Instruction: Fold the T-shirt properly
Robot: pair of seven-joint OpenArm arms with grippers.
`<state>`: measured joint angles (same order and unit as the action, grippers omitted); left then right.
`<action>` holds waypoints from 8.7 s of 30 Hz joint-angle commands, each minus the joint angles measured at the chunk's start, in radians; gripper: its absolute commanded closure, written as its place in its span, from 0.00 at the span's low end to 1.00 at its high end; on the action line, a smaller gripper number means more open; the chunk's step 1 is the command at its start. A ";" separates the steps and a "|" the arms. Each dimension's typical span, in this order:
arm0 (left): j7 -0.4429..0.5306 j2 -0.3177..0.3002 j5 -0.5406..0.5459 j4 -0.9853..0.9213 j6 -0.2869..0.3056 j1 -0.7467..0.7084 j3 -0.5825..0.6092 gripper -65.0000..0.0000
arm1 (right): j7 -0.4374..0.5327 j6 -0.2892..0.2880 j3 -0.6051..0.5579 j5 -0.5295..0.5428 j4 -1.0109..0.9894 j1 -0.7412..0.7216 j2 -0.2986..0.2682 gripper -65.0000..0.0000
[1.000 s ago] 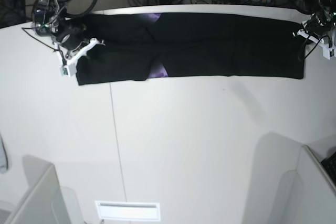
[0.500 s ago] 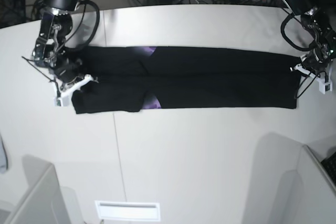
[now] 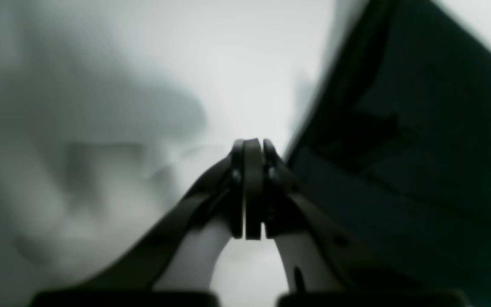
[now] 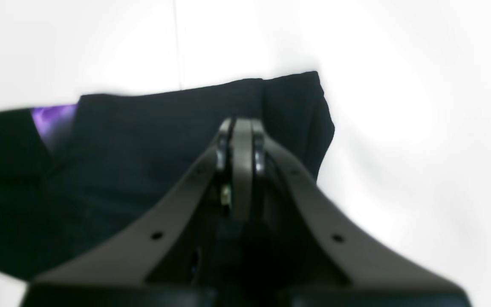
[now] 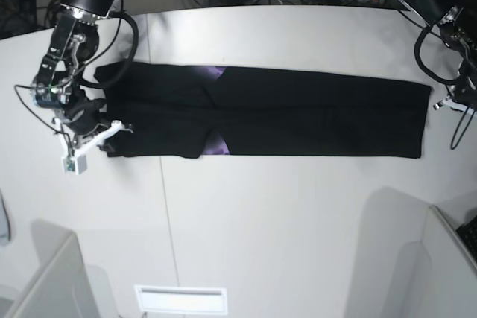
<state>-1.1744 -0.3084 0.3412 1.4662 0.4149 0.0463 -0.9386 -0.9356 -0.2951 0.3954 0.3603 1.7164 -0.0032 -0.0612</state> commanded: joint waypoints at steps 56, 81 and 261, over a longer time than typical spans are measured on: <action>0.247 -0.131 0.253 -0.375 0.005 -0.016 0.250 1.00 | 0.080 -0.137 0.014 0.296 0.150 0.365 0.108 1.00; 0.227 0.030 0.253 0.328 -0.001 -0.263 0.413 1.00 | 0.080 -0.135 0.014 0.323 0.150 0.365 0.106 1.00; 0.287 0.005 -0.092 0.184 -0.020 -0.194 0.965 1.00 | -0.099 0.188 -0.253 0.369 0.185 0.065 0.143 1.00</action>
<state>-0.8635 -0.2913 0.2626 1.6444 0.3939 -0.1478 0.0277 -1.0534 -0.1032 0.1421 0.7052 1.8812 0.0776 0.0769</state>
